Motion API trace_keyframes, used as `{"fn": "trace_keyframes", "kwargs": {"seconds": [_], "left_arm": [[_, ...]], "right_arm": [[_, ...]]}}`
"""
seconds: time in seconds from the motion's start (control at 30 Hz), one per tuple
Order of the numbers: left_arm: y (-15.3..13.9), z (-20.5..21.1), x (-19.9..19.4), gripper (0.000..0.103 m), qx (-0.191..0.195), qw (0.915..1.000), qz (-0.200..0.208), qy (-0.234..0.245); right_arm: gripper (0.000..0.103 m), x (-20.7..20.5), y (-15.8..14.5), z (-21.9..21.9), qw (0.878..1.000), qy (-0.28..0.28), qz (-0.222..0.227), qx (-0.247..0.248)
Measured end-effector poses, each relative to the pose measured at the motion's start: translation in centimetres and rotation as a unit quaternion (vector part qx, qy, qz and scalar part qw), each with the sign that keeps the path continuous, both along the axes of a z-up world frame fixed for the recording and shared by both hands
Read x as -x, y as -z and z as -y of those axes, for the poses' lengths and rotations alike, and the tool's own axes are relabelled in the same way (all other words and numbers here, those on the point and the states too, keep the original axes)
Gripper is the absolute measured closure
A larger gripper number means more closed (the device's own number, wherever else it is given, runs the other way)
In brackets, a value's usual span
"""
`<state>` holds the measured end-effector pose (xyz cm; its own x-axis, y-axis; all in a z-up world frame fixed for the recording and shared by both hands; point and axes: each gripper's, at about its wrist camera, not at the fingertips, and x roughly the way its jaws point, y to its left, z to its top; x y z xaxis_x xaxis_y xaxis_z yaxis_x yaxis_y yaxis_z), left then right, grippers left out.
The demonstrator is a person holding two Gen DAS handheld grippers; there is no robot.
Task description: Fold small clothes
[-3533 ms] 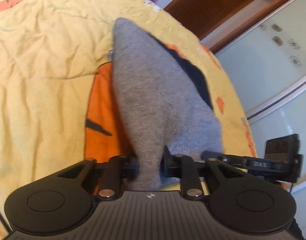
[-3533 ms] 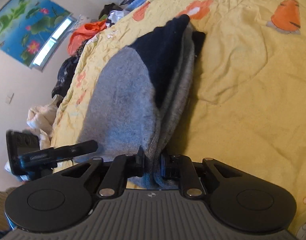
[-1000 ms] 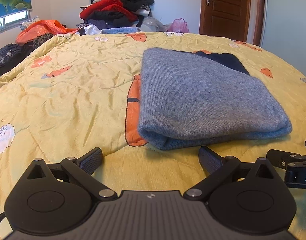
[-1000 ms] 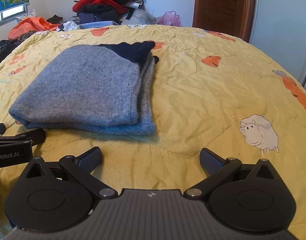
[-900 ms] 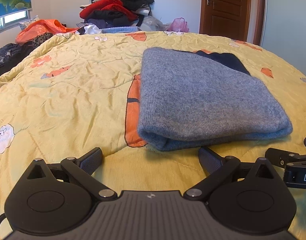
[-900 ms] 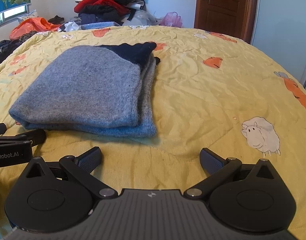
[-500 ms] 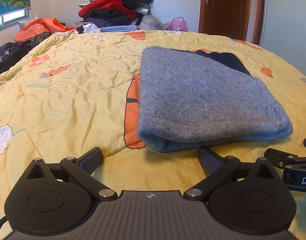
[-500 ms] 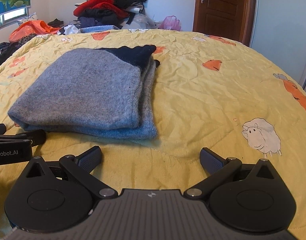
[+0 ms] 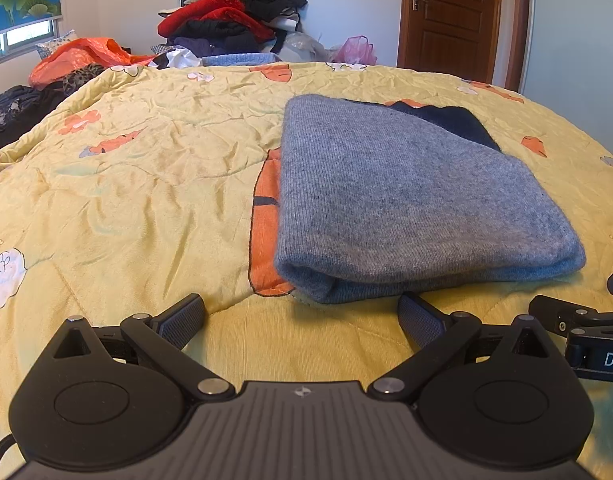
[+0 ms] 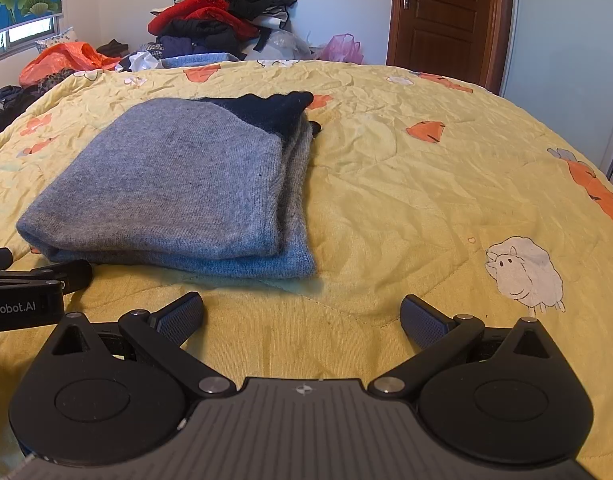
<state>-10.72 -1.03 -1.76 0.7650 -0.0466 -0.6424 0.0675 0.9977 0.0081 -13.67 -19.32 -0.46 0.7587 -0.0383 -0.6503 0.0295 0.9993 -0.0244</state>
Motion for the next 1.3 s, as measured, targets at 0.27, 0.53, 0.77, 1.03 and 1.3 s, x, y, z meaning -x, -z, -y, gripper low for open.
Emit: {"fn": "trace_keyframes", "kwargs": {"seconds": [0.27, 0.53, 0.77, 1.03, 1.3], "left_arm": [[0.01, 0.01, 0.02, 0.0, 0.0, 1.0, 0.0, 0.0], [-0.01, 0.02, 0.08, 0.0, 0.0, 1.0, 0.0, 0.0], [-0.01, -0.03, 0.12, 0.0, 0.0, 1.0, 0.001, 0.0], [0.0, 0.01, 0.1, 0.0, 0.0, 1.0, 0.001, -0.001], [0.02, -0.02, 0.12, 0.0, 0.0, 1.0, 0.001, -0.002]], "right_arm": [[0.0, 0.17, 0.01, -0.13, 1.0, 0.0, 0.002, -0.001], [0.0, 0.22, -0.01, -0.13, 1.0, 0.0, 0.002, 0.0], [0.0, 0.23, 0.0, -0.16, 1.0, 0.001, 0.003, 0.0], [0.0, 0.53, 0.11, -0.37, 1.0, 0.006, 0.007, 0.0], [0.0, 0.5, 0.1, -0.2, 1.0, 0.004, 0.008, -0.001]]}}
